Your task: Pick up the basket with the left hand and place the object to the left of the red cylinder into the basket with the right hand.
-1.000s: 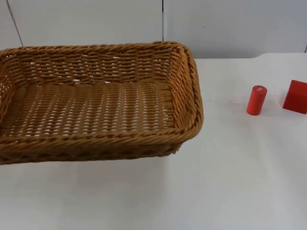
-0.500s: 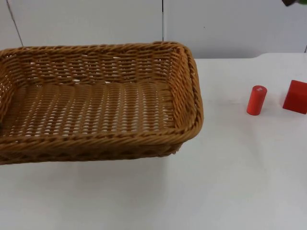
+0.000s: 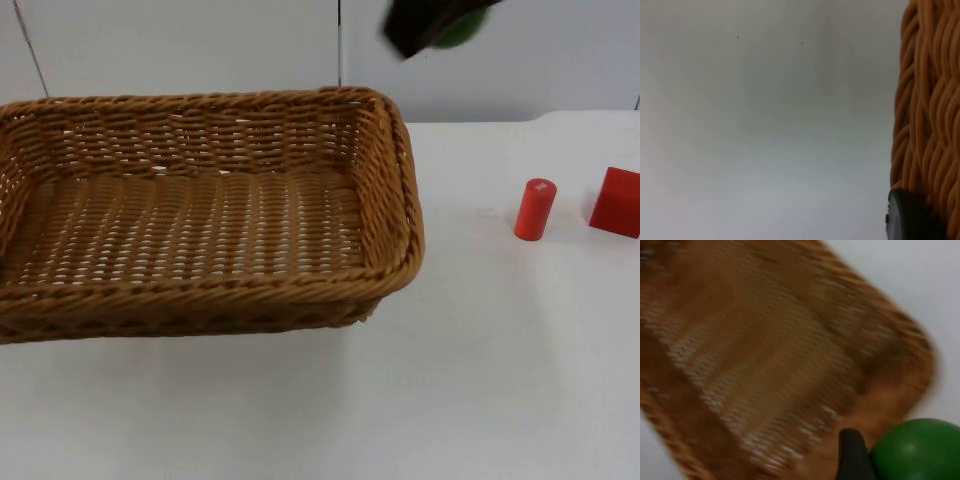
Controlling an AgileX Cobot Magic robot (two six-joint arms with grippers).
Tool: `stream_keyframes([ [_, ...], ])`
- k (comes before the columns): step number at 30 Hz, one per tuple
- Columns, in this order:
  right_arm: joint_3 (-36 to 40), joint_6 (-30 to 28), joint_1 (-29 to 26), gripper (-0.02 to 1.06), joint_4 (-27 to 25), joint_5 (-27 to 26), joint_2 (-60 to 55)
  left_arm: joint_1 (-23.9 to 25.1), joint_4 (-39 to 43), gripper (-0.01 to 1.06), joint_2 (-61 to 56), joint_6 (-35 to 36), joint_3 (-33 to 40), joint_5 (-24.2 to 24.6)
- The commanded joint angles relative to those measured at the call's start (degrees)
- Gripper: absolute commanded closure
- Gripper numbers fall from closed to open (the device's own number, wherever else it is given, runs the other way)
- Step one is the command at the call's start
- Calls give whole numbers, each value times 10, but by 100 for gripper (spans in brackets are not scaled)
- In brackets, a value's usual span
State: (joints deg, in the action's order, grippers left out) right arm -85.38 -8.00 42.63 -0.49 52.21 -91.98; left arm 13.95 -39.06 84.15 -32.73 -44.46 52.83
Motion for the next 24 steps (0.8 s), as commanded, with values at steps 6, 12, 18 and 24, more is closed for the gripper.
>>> stream_keyframes([
  [6, 0, -6, 66, 105, 5, -67, -65, 1, -18, 105, -6, 0, 1, 14],
  [12, 0, -5, 67, 90, 1, -99, -115, 1, -18, 105, -6, 0, 1, 17],
  [18, 0, -3, 67, 41, 1, -102, -146, 1, -18, 105, -6, 0, 1, 18],
  [24, -1, -2, 67, 27, 5, -106, -139, 1, -18, 105, -6, 0, 1, 18],
])
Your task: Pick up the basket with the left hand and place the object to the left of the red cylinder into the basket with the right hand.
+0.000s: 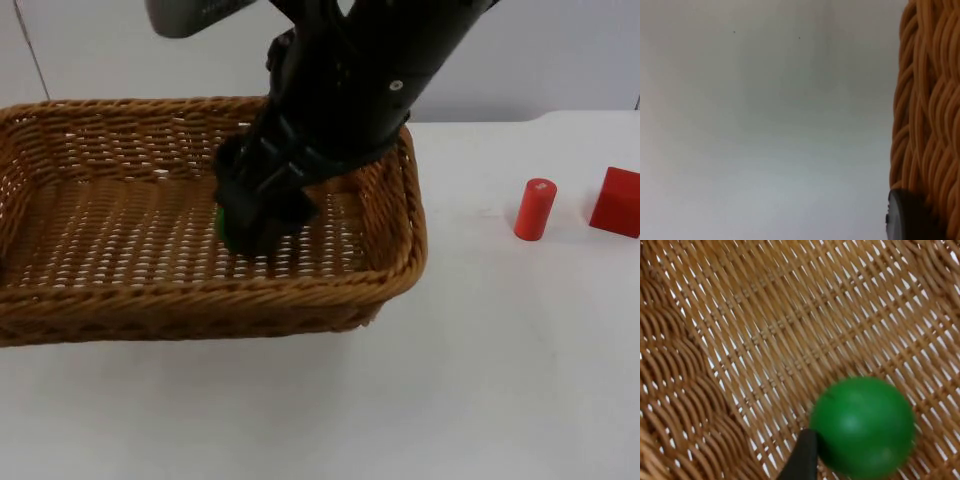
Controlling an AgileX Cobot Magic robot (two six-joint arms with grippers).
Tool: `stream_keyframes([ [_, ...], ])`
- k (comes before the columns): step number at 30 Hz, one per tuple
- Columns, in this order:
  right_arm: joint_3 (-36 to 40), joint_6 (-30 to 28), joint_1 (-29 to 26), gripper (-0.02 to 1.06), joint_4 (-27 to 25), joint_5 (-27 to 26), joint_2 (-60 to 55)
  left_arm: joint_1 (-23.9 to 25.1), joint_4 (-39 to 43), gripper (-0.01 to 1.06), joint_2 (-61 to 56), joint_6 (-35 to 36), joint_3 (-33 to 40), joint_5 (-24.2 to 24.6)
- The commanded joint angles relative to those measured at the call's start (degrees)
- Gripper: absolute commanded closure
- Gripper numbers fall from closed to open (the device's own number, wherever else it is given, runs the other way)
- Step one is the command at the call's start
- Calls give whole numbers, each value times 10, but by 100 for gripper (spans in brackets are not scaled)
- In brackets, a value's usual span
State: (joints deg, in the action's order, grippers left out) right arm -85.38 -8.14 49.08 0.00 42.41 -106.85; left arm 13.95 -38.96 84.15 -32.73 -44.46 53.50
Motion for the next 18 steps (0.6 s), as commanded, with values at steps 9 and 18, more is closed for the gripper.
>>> stream_keyframes([
  [9, -1, 40, 3, 27, 42, -8, 116, 1, -16, 105, -6, 0, 1, 12],
  [18, 60, 110, 3, 27, 106, 28, 296, 1, -12, 105, -6, 0, 1, 12],
])
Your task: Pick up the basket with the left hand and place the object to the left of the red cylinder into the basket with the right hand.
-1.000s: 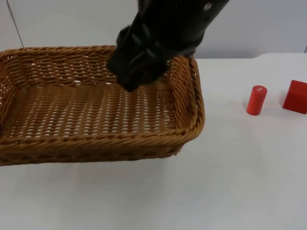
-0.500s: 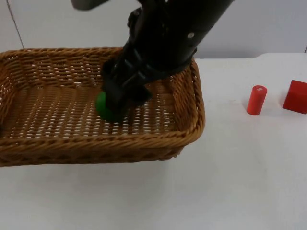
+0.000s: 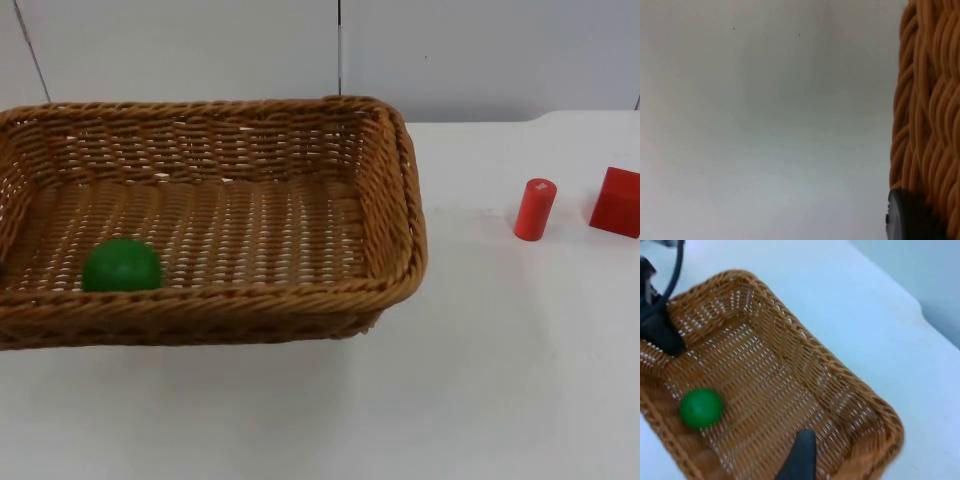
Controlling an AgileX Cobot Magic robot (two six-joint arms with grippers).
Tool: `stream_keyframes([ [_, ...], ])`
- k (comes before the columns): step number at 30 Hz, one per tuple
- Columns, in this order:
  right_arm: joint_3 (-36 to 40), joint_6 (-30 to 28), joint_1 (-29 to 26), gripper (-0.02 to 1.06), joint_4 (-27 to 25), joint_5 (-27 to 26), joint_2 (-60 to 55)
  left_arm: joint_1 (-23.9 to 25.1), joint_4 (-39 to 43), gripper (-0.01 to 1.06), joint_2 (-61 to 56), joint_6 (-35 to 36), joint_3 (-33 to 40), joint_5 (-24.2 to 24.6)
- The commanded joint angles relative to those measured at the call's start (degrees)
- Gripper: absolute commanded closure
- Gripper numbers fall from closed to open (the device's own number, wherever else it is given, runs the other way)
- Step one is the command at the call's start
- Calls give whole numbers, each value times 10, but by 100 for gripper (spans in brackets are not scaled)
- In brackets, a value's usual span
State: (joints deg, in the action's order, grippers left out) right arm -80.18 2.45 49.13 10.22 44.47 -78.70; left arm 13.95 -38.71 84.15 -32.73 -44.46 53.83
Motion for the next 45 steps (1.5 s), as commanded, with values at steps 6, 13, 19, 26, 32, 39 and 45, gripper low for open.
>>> stream_keyframes([
  [6, 100, 16, 2, 27, 4, 8, 138, 1, -13, 105, -6, 0, 1, 9],
  [13, 212, 27, 2, 27, 6, 1, 259, 1, -13, 105, -6, 0, 1, 9],
  [19, 266, 27, 2, 27, 20, -40, 310, 0, -13, 105, -6, 3, 1, 9],
  [26, 272, 27, 2, 27, 21, -46, 310, -39, -13, 105, -4, 28, 1, -29],
  [32, 272, 29, 2, 27, 29, -51, 310, -121, -60, 105, 44, 34, 1, -107],
  [39, 272, 32, 2, 27, 29, -48, 310, -172, -99, 105, 130, 22, -1, -189],
  [45, 272, 32, 2, 27, 29, -48, 310, -200, -116, 105, 244, -5, -47, -201],
])
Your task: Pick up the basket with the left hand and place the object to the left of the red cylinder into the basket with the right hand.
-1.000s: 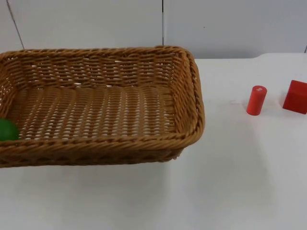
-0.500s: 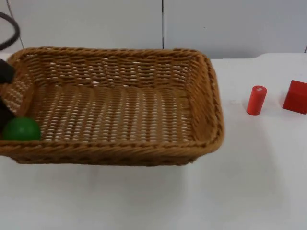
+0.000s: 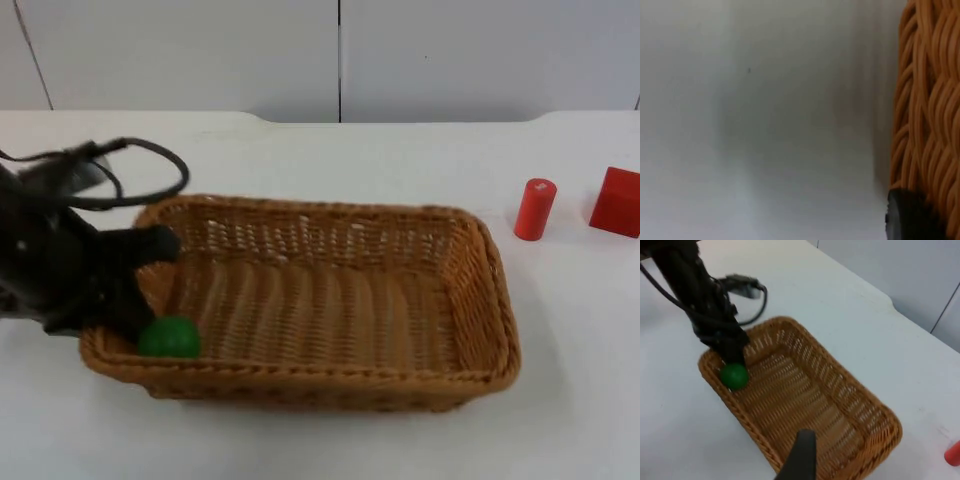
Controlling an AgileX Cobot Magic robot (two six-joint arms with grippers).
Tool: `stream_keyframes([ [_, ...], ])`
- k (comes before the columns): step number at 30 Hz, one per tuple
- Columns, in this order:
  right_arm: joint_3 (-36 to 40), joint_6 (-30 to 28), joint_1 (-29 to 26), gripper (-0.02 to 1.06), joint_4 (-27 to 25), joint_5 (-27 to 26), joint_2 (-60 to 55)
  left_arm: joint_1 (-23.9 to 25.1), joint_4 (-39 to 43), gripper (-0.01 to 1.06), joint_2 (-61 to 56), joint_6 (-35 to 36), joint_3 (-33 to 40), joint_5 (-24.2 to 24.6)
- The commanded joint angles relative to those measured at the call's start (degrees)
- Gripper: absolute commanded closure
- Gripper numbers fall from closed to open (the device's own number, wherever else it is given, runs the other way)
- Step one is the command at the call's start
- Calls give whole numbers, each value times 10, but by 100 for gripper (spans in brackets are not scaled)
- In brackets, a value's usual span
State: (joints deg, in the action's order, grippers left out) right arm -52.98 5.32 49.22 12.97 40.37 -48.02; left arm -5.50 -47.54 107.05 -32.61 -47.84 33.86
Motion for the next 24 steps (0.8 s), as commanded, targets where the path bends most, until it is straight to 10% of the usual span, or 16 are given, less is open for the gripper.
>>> stream_keyframes([
  [1, 0, 3, 1, 27, 2, -7, 3, -7, -28, 105, 29, -10, -24, -1],
  [14, 0, 2, 1, 27, 4, 3, 3, -6, 12, 94, 62, -18, -38, -16],
  [24, 0, 2, 1, 27, 4, 6, 3, 2, 43, 26, 53, -18, -46, -18],
])
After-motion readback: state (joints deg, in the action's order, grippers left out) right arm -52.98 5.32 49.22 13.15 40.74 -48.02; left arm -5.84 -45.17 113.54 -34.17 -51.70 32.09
